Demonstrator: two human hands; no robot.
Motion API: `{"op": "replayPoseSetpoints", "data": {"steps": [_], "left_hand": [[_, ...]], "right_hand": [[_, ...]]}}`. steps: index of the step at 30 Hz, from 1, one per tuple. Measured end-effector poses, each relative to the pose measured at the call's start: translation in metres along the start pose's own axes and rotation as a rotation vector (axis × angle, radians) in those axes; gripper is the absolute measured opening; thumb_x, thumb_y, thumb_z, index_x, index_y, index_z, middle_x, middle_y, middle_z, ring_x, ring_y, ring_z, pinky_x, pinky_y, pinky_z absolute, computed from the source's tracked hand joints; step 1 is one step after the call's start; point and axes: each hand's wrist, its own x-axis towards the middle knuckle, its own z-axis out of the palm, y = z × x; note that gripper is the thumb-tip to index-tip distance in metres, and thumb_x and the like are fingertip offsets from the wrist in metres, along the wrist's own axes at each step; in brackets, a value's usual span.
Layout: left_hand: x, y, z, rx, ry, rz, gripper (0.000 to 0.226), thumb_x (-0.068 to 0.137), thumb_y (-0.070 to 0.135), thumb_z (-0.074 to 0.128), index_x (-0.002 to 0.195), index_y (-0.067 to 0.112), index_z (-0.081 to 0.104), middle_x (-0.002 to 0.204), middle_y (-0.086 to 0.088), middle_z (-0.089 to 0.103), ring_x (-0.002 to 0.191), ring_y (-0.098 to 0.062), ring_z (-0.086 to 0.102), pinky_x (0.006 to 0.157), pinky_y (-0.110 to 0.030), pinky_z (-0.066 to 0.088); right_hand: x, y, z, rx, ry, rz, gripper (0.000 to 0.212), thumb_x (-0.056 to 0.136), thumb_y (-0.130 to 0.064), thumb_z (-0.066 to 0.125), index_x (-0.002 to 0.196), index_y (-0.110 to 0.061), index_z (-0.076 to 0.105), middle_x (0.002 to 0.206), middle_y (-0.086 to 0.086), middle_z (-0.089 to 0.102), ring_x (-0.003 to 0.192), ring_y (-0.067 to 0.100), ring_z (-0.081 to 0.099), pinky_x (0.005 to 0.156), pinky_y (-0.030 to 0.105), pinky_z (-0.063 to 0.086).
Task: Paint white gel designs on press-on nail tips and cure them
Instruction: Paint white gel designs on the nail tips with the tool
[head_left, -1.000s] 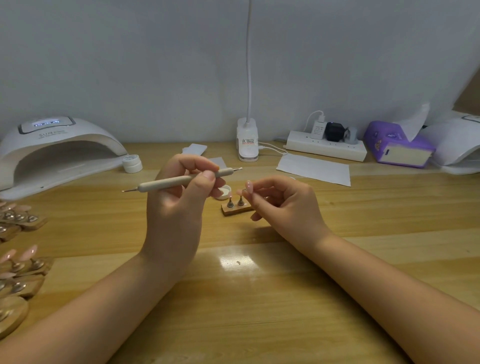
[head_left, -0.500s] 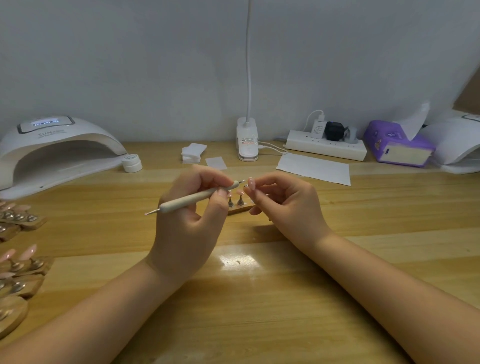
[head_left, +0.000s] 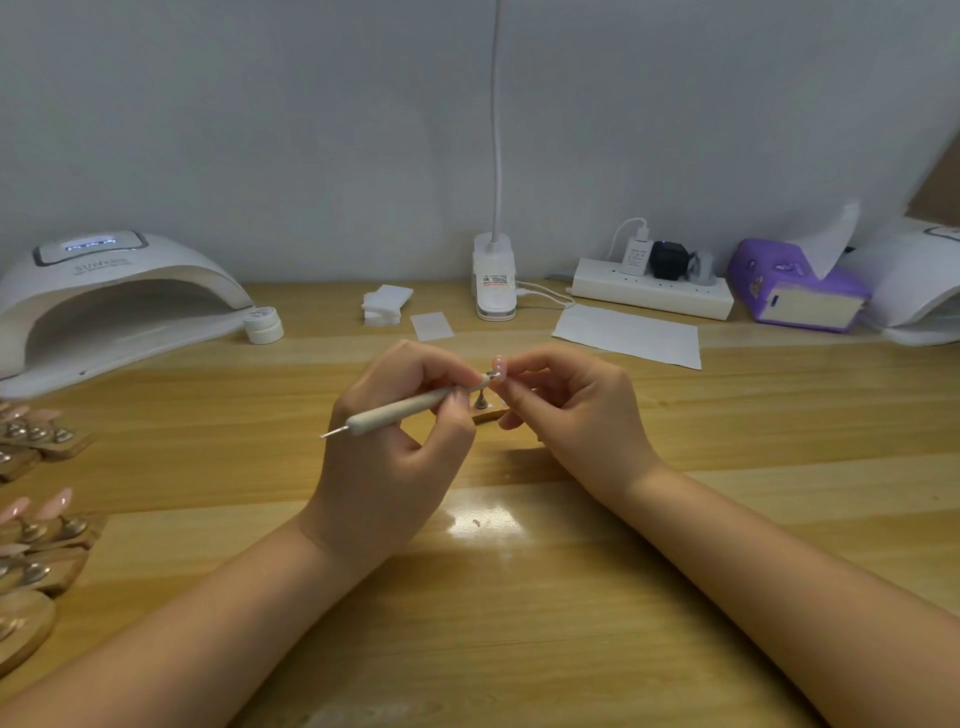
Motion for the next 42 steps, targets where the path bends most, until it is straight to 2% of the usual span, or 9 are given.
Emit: {"op": "replayPoseSetpoints", "data": {"steps": [19, 36, 42], "left_hand": [[-0.0010, -0.0021, 0.0013, 0.000, -0.003, -0.018, 0.015, 0.083, 0.019, 0.051, 0.086, 0.011, 0.063, 0.080, -0.003, 0.065, 0.077, -0.012, 0.062, 0.069, -0.018, 0.046], [-0.0012, -0.0042, 0.0008, 0.006, 0.004, -0.006, 0.016, 0.083, 0.018, 0.051, 0.086, 0.009, 0.063, 0.081, -0.003, 0.065, 0.079, -0.016, 0.064, 0.071, -0.028, 0.051], [-0.0004, 0.0000, -0.0005, -0.083, 0.066, -0.018, 0.011, 0.088, 0.019, 0.050, 0.093, 0.015, 0.059, 0.080, 0.002, 0.062, 0.075, -0.009, 0.060, 0.067, -0.017, 0.047]], "right_hand": [[-0.0001, 0.0005, 0.0004, -0.031, 0.003, -0.030, 0.013, 0.084, -0.001, 0.069, 0.097, -0.001, 0.070, 0.084, 0.010, 0.072, 0.069, 0.015, 0.071, 0.062, 0.027, 0.059], [0.0000, 0.0014, 0.0011, -0.037, -0.003, -0.045, 0.013, 0.084, -0.002, 0.070, 0.097, -0.003, 0.071, 0.084, 0.003, 0.071, 0.069, 0.010, 0.070, 0.060, 0.023, 0.057], [0.0001, 0.0014, 0.0012, -0.020, 0.006, -0.030, 0.012, 0.084, -0.002, 0.069, 0.096, 0.001, 0.071, 0.084, 0.009, 0.072, 0.070, 0.013, 0.070, 0.059, 0.026, 0.058]]}}
